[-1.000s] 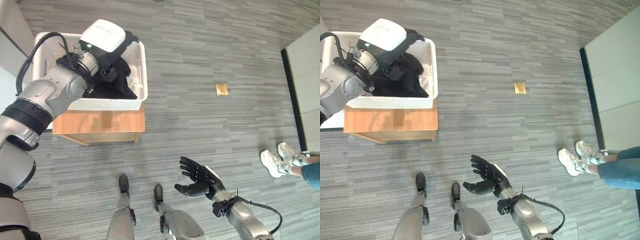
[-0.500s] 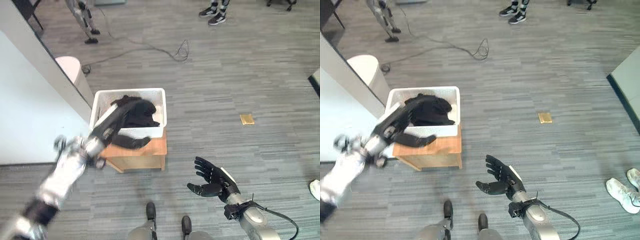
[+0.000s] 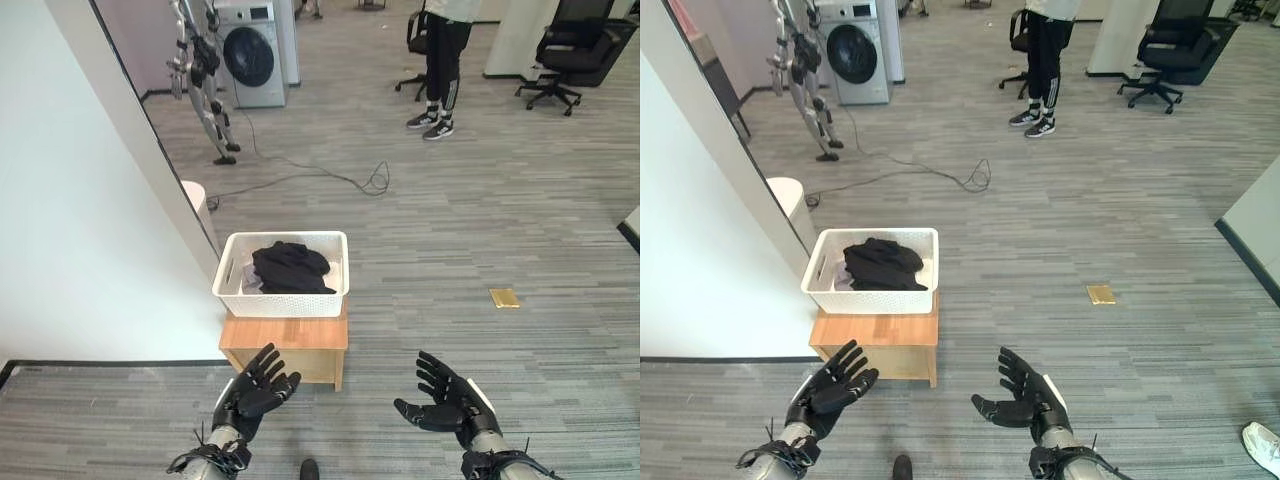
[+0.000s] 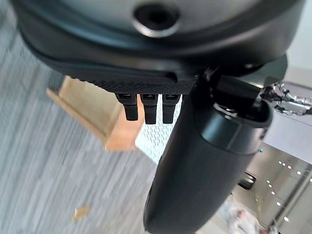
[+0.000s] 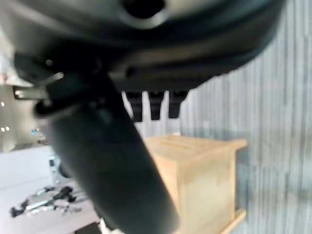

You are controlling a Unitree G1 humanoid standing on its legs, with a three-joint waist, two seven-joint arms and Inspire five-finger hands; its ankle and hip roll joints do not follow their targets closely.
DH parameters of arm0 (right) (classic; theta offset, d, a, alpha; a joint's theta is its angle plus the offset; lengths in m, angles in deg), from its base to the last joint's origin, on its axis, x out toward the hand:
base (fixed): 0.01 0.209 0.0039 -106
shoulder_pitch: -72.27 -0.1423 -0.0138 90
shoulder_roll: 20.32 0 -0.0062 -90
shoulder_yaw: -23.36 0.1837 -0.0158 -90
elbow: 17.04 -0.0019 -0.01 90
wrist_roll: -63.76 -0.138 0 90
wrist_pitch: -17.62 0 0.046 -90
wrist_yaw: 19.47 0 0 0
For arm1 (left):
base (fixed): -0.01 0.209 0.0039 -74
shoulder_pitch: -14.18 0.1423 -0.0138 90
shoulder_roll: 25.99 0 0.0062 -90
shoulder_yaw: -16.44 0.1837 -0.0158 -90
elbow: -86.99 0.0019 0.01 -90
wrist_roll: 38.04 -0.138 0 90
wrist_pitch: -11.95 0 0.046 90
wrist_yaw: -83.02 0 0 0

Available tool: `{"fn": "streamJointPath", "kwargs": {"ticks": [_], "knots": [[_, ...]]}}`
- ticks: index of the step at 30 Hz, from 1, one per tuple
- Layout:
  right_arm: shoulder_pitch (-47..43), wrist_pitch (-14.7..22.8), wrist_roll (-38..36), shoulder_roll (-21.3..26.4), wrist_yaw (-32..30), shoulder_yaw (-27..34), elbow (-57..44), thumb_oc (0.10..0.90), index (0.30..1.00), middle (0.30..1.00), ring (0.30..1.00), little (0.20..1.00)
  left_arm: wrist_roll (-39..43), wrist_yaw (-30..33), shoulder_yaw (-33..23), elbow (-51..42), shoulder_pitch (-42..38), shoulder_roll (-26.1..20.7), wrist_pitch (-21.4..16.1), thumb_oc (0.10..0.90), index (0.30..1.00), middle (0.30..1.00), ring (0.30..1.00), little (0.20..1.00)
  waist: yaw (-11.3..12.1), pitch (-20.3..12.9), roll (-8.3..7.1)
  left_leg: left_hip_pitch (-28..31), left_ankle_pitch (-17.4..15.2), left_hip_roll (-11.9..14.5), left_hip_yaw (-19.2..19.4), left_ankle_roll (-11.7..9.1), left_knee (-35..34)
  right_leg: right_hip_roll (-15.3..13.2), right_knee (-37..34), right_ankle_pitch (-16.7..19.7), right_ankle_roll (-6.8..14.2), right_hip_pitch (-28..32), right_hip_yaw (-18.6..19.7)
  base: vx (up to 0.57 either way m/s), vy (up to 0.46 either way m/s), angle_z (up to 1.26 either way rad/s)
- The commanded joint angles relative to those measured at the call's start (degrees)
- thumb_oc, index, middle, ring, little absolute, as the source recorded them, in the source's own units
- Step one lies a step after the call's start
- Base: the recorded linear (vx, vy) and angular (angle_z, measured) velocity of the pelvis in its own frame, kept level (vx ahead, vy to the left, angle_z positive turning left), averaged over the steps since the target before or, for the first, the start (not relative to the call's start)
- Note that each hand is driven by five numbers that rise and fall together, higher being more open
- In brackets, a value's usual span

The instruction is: Pick up bed clothes into laundry basket.

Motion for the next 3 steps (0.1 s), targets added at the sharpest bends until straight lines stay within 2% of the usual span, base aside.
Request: {"fn": "streamJointPath", "kwargs": {"ticks": [1,3], "knots": [[-3.8,4.77,-0.7,-0.7,-2.73,0.4,-3.77,0.8,0.9,0.9,0.9,0.9,1.18,1.92,-0.71,-1.38,-8.42,-1.14,-5.09,0.8,0.9,0.9,0.9,0.9,2.16,-2.01,-1.4,5.41,-9.98,1.51,0.55,-1.15,2.81,-0.47,6.45,-2.64,1.17,-6.54,0.2,-0.02,-0.034,-0.04],[-4.03,4.88,-0.91,-0.95,-3.6,-0.18,-3.74,0.8,0.9,0.9,0.9,0.9,-0.98,3.69,0.39,-0.91,-9.08,-1.63,-5.3,0.8,0.9,0.9,0.9,0.9,2.07,-1.88,-1.34,5.54,-9.88,1.62,0.6,-1.19,2.71,-0.28,6.44,-2.67,1.09,-6.43,0.2,0.0,0.0,0.0]]}}
